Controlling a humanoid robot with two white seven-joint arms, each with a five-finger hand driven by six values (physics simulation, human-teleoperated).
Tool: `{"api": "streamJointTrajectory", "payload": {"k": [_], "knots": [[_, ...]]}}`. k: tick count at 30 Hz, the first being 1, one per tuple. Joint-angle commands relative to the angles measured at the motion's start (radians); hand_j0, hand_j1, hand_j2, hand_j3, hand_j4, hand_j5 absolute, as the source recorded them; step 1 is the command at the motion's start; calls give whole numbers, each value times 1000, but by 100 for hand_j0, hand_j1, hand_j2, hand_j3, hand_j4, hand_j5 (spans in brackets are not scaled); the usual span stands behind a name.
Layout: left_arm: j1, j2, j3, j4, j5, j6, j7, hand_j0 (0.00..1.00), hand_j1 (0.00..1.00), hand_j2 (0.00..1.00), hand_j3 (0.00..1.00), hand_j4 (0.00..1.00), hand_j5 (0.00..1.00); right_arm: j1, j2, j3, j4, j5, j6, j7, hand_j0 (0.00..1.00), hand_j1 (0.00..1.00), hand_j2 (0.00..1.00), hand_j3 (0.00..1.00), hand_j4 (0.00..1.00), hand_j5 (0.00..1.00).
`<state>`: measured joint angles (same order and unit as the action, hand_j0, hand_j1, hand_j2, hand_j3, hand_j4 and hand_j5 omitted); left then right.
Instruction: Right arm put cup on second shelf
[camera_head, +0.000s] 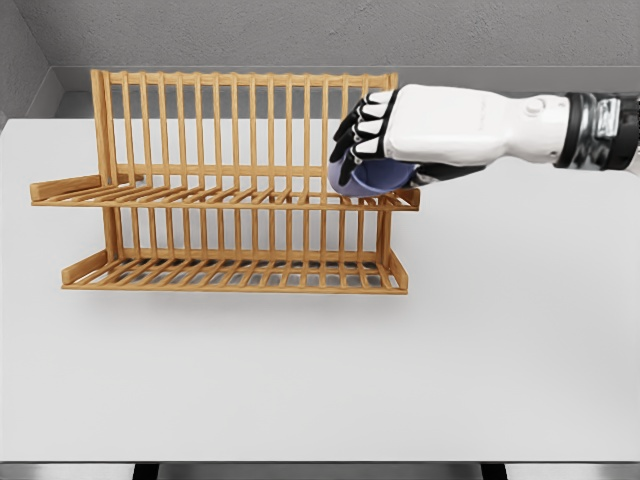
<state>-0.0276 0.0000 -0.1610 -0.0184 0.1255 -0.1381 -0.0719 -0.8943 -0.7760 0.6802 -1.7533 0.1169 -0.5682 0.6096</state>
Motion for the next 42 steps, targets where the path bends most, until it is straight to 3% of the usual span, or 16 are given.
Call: {"api": "streamJointTrajectory", "payload": {"k": [1,3,5,6,13,18,21,23,25,27,30,32,36,42], "knots": [[0,0,0,0,0,0,0,100,100,100,100,100,100,0,1,12,0,-5,7,1,71,71,71,71,71,71],[0,0,0,0,0,0,0,100,100,100,100,100,100,0,3,13,0,-5,7,1,77,77,77,77,77,77],[0,0,0,0,0,0,0,100,100,100,100,100,100,0,3,13,0,-5,10,1,95,95,95,95,95,95],[0,0,0,0,0,0,0,100,100,100,100,100,100,0,4,15,0,-5,8,1,99,99,99,99,99,99],[0,0,0,0,0,0,0,100,100,100,100,100,100,-6,-11,-8,0,-5,-6,1,100,100,100,100,100,100],[0,0,0,0,0,0,0,100,100,100,100,100,100,-3,-34,-119,0,-8,-10,1,100,100,100,100,100,100],[0,0,0,0,0,0,0,100,100,100,100,100,100,12,-94,-209,0,-10,-43,1,100,100,100,100,100,100],[0,0,1,0,0,0,0,100,100,100,100,100,100,97,-150,-261,2,-10,-43,1,100,100,100,100,100,100],[0,0,0,0,0,0,0,100,100,100,100,100,100,212,-175,-363,11,-11,-43,1,100,100,100,100,100,100],[0,0,0,0,0,0,0,100,100,100,100,100,100,278,-193,-413,15,-11,-43,1,100,100,100,100,100,100],[0,0,0,0,0,0,0,100,100,100,100,100,100,391,-178,-542,12,-10,-43,1,100,100,100,100,100,100],[0,0,1,0,0,0,0,100,100,100,100,100,100,451,-177,-551,11,-6,-43,1,100,100,100,100,100,100],[0,0,0,0,0,0,0,100,100,100,100,100,100,522,-170,-551,9,-6,-43,1,100,100,100,100,100,100],[0,0,0,0,0,0,0,100,100,100,100,100,100,529,-121,-548,12,-3,-43,1,100,100,100,100,100,100]]}}
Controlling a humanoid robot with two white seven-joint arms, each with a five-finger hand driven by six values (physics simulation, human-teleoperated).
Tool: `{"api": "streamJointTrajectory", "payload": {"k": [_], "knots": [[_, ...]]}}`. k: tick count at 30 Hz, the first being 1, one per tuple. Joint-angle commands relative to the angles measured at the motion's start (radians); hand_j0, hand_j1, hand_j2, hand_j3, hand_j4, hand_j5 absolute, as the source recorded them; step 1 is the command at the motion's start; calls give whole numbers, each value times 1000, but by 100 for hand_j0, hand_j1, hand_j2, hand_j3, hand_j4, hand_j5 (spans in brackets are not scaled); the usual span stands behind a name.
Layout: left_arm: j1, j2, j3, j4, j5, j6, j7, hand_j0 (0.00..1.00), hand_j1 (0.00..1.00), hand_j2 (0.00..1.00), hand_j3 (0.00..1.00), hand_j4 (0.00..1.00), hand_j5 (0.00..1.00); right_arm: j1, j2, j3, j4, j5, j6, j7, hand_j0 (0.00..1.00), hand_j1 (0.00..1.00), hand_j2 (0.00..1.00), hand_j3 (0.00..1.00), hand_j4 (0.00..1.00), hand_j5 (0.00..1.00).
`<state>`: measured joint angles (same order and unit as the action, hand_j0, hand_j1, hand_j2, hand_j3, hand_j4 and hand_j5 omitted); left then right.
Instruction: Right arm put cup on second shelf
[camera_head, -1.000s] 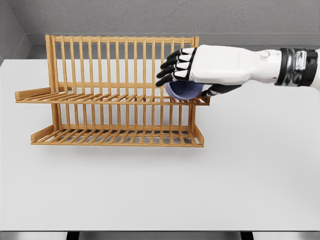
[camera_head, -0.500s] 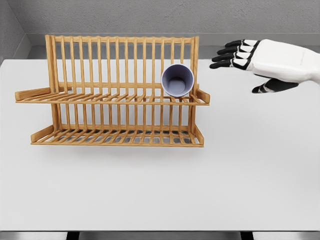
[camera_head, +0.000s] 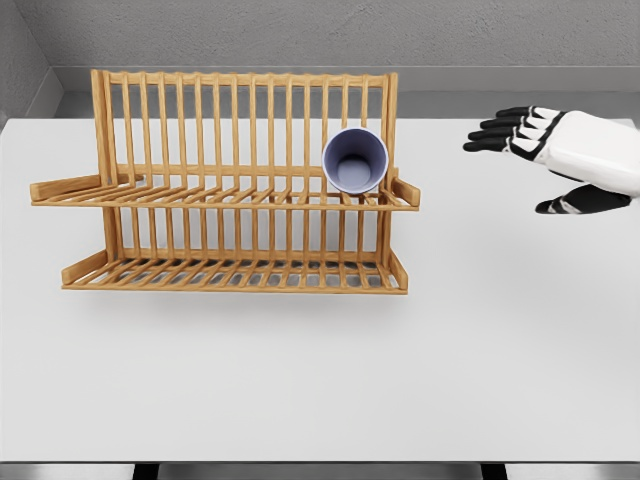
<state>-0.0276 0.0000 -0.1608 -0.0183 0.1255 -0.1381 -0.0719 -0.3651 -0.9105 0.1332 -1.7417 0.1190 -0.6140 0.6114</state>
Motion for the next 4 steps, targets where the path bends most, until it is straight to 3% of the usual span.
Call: {"api": "streamJointTrajectory", "payload": {"k": [1,4], "knots": [[0,0,0,0,0,0,0,100,100,100,100,100,100,0,13,-3,-1,-5,3,-1,100,100,100,100,100,100],[0,0,1,0,0,0,0,100,100,100,100,100,100,-2,15,-4,-4,-5,3,-1,100,100,100,100,100,100]]}}
